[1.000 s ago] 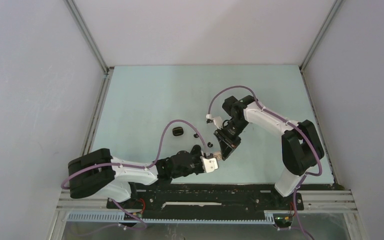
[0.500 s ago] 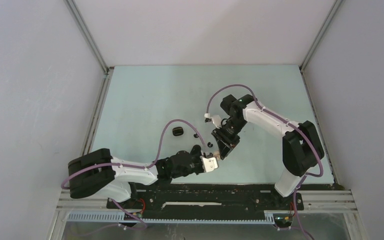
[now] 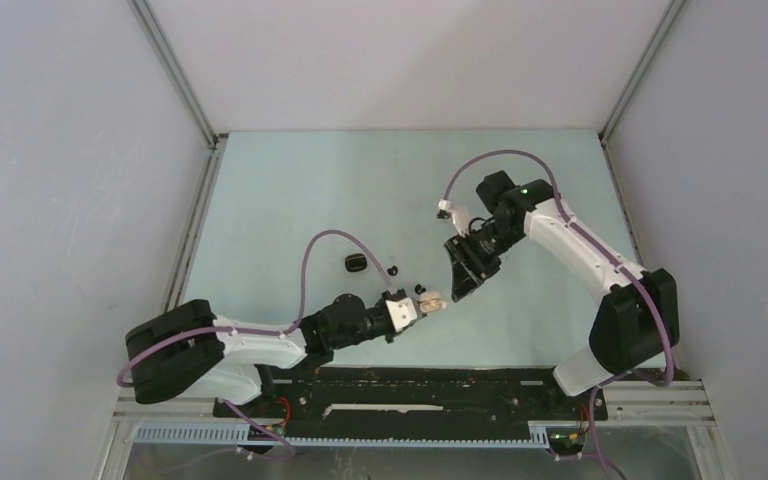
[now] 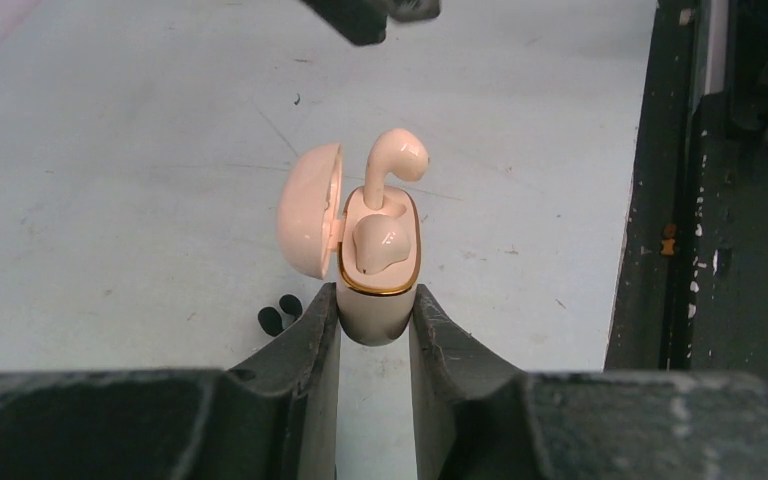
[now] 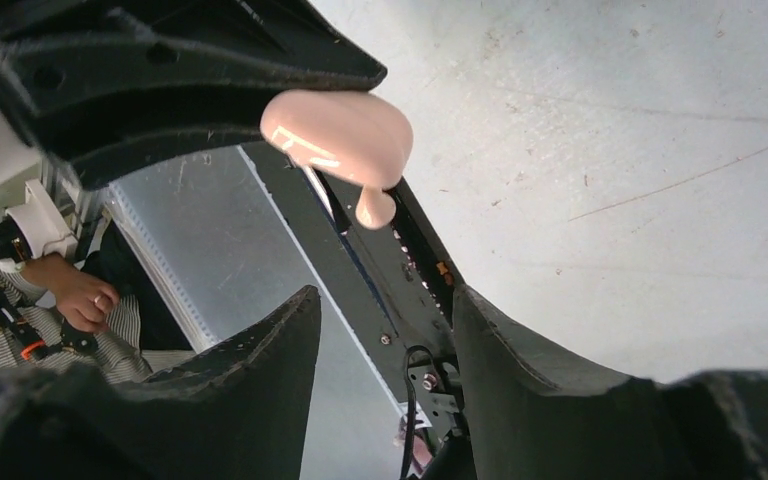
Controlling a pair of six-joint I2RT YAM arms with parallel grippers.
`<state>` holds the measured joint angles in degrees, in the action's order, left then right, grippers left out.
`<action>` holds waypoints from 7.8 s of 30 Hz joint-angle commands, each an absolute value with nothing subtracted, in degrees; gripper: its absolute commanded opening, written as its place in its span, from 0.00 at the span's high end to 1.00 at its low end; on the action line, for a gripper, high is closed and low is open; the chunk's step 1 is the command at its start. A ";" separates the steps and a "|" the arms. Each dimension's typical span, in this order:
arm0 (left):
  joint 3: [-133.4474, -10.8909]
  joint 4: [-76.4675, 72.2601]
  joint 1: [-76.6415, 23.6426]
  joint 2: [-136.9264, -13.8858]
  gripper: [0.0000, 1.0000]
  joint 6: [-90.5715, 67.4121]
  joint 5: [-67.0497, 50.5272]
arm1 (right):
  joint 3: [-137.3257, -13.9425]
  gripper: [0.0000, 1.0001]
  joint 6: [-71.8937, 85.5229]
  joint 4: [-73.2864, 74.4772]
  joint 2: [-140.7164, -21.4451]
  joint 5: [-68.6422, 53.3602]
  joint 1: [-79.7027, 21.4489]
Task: Insert the wireless bluetooth earbuds into the charging case
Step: Place the earbud in the charging case, then close the charging case, then place the charging case at the center of the board, then adjust the charging case at the center of the board.
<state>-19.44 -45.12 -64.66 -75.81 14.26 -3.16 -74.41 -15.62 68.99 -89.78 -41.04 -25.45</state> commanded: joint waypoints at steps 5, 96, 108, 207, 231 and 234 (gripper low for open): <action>-16.22 -58.14 -59.38 -72.72 1.00 5.01 -14.48 | -73.28 0.44 -29.36 67.92 -76.15 -44.83 -19.89; -16.11 -77.14 -54.23 -83.29 1.00 -9.23 -30.83 | -64.78 0.28 -26.91 45.54 -77.00 -59.66 -28.66; -16.46 -77.01 -54.02 -83.77 1.00 -10.53 -29.90 | -64.77 0.30 -43.41 60.14 -74.52 -67.02 -30.22; -53.37 20.20 -54.71 -95.06 0.54 -24.26 11.80 | -40.52 0.15 -18.10 25.94 -46.47 -51.77 0.44; -52.74 12.40 -55.39 -96.75 0.36 -38.81 -2.62 | -40.52 0.16 -17.23 26.33 -47.64 -52.72 0.63; -52.85 16.17 -56.05 -94.29 0.34 -36.51 1.51 | -40.52 0.16 -17.23 26.28 -47.55 -52.90 0.58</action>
